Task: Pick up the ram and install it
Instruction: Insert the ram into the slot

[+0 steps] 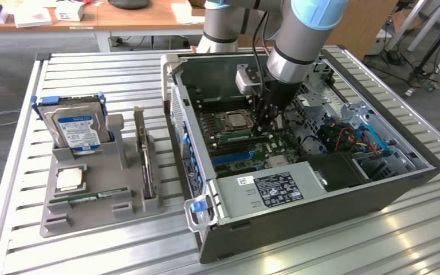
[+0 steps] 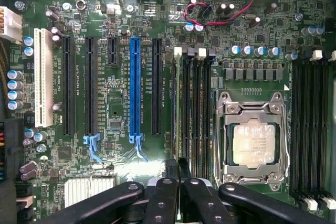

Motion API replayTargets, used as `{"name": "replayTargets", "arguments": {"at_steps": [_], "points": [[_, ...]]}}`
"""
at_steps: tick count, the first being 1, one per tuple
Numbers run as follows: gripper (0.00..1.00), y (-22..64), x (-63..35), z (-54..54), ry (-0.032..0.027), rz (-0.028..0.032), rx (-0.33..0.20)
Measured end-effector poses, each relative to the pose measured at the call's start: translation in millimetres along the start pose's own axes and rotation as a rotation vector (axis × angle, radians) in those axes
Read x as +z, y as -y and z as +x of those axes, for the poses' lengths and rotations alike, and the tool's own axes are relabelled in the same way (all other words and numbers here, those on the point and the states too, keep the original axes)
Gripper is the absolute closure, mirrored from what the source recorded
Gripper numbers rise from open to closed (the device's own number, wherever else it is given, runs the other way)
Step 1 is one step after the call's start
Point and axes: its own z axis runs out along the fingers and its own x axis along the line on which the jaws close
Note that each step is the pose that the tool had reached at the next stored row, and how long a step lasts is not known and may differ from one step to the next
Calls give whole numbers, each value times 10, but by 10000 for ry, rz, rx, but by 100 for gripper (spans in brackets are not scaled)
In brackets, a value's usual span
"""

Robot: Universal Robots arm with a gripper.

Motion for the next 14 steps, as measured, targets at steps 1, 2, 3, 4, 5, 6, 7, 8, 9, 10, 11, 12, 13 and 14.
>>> {"name": "replayTargets", "arguments": {"at_steps": [1,2,3,4,5,6,7,8,9,10,11,12,13,14], "points": [[88,0,1,0,0,0,0],[88,0,1,0,-1,0,0],[88,0,1,0,-2,0,0],[88,0,1,0,-2,0,0],[88,0,2,0,-1,0,1],[88,0,4,0,0,1,1],[88,0,7,-3,3,2,1],[88,0,9,-5,3,2,1],[88,0,9,-7,1,1,1],[88,0,10,-9,0,1,1],[88,0,11,-11,-1,0,0],[88,0,12,-13,0,1,0],[88,0,13,-16,0,1,0],[88,0,13,-17,-1,0,1]]}}
